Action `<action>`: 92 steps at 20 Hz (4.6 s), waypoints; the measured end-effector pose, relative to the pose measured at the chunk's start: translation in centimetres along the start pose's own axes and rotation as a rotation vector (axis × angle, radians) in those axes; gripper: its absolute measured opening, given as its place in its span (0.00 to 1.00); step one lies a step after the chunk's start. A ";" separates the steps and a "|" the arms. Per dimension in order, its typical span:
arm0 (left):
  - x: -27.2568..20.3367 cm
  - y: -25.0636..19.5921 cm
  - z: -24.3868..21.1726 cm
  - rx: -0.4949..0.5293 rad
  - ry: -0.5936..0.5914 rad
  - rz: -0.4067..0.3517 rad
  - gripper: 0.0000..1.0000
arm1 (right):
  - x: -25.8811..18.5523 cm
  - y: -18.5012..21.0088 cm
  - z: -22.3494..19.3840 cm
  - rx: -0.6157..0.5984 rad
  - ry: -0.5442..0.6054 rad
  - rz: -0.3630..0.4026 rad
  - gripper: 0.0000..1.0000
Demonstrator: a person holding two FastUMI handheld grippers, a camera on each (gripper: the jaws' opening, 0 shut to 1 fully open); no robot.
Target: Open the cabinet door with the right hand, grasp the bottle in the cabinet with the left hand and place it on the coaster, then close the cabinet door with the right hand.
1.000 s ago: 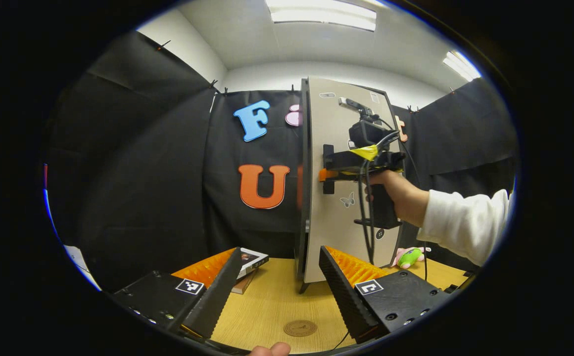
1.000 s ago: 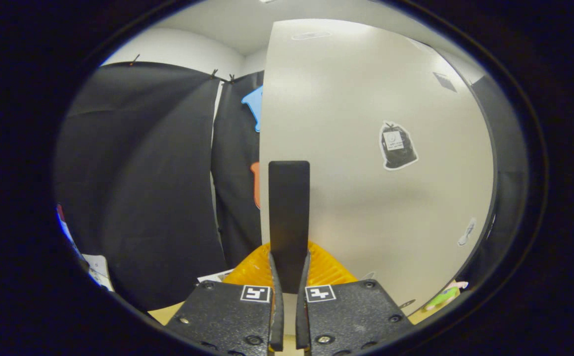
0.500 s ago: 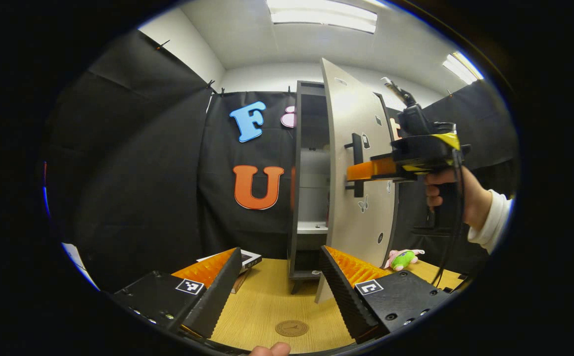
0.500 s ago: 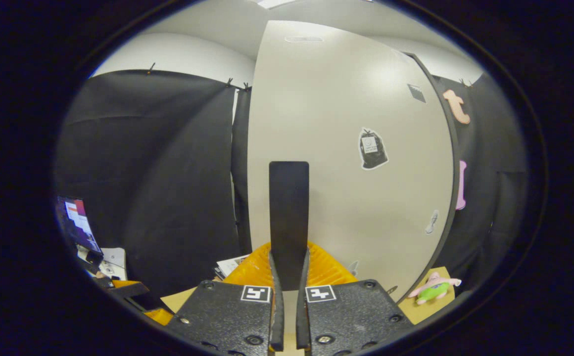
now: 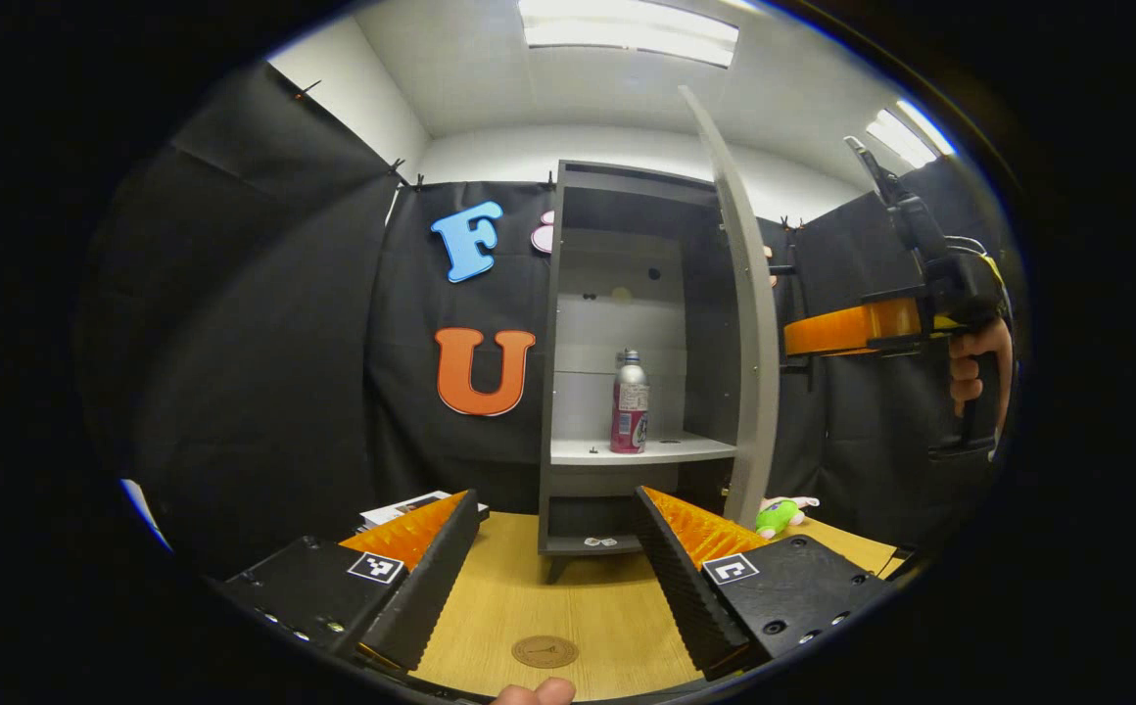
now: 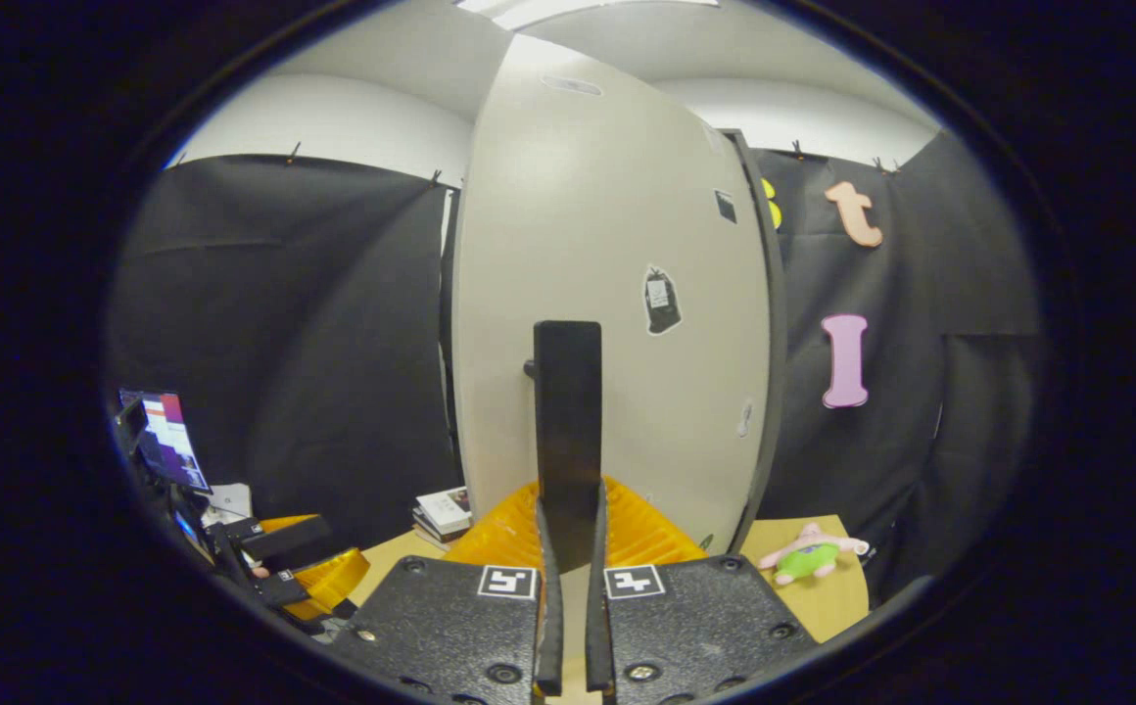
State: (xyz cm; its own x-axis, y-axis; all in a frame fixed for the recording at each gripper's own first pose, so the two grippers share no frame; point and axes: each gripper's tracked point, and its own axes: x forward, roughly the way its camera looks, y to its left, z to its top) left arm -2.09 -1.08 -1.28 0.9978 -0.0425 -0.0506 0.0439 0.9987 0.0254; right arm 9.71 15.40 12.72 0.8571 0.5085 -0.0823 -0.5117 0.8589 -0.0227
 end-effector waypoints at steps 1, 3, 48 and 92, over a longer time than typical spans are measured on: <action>0.0 -0.6 -0.1 -0.004 0.002 -0.010 0.95 | -0.6 -0.8 -0.1 0.007 -0.004 -0.020 0.12; -0.1 -1.5 -0.2 -0.003 0.002 -0.025 0.95 | -1.8 -2.4 -0.1 0.015 -0.011 -0.056 0.12; 7.1 -8.7 4.0 -0.018 -0.072 -0.172 0.95 | -10.9 -15.5 -6.4 0.068 -0.103 -0.327 0.77; 30.8 -6.8 4.7 -0.058 -0.068 -0.206 0.73 | -9.4 -15.9 -5.4 0.131 -0.121 -0.369 0.77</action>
State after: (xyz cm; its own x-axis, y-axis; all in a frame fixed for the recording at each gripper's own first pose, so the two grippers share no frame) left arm 28.62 -9.34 1.66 0.9692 -0.2455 0.0191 0.2460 0.9686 -0.0356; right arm 9.49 -3.39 8.45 0.9865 0.1617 0.0260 -0.1635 0.9816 0.0986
